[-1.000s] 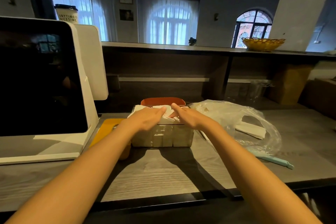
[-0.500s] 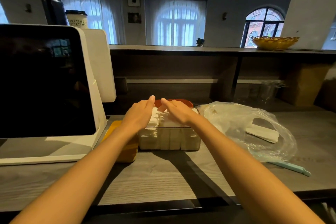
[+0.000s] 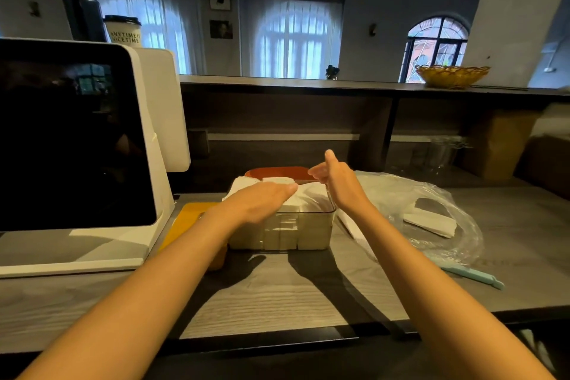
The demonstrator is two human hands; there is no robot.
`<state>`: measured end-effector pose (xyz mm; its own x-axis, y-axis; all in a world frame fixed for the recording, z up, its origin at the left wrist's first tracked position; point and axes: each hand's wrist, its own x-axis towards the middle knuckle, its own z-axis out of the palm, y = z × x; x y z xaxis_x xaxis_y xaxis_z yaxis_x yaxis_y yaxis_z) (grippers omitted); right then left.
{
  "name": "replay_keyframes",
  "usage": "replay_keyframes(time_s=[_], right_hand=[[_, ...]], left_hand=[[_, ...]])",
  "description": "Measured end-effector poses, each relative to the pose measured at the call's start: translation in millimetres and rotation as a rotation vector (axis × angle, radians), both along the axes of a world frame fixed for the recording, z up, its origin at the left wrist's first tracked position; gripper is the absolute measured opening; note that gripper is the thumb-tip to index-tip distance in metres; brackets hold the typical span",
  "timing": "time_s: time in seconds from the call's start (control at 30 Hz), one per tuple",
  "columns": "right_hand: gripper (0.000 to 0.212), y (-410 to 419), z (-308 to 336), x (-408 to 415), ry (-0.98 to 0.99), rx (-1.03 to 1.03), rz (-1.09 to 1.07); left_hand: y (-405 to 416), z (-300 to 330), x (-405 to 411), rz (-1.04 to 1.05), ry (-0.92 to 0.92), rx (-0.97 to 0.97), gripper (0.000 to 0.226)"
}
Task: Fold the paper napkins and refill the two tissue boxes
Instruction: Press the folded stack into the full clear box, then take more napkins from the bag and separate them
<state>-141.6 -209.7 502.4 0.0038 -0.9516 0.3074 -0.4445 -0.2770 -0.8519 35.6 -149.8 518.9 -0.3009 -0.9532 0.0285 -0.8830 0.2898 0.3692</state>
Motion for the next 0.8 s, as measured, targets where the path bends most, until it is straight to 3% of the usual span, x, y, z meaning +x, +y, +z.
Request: replay_keyframes(time_s=[0.13, 0.27, 0.37, 0.5, 0.67, 0.8], right_hand=[[0.062, 15, 6, -23, -0.080, -0.029, -0.026], [0.063, 28, 9, -57, -0.161, -0.082, -0.086], [0.065, 37, 4, -90, -0.179, -0.119, -0.181], [0.066, 36, -9, -137, -0.169, -0.051, -0.297], [0.071, 23, -37, -187, 0.143, 0.089, -0.286], [0.068, 12, -52, -213, 0.279, 0.072, -0.149]], left_hand=[[9, 8, -7, 0.062, 0.006, -0.048, 0.044], [18, 15, -37, 0.046, 0.288, -0.257, 0.038], [12, 7, -73, -0.083, 0.662, -0.174, 0.049], [2, -18, -131, -0.194, 0.901, 0.028, 0.052], [-16, -60, -187, -0.193, 0.866, 0.167, 0.051], [-33, -75, -213, -0.224, 0.681, 0.071, 0.055]])
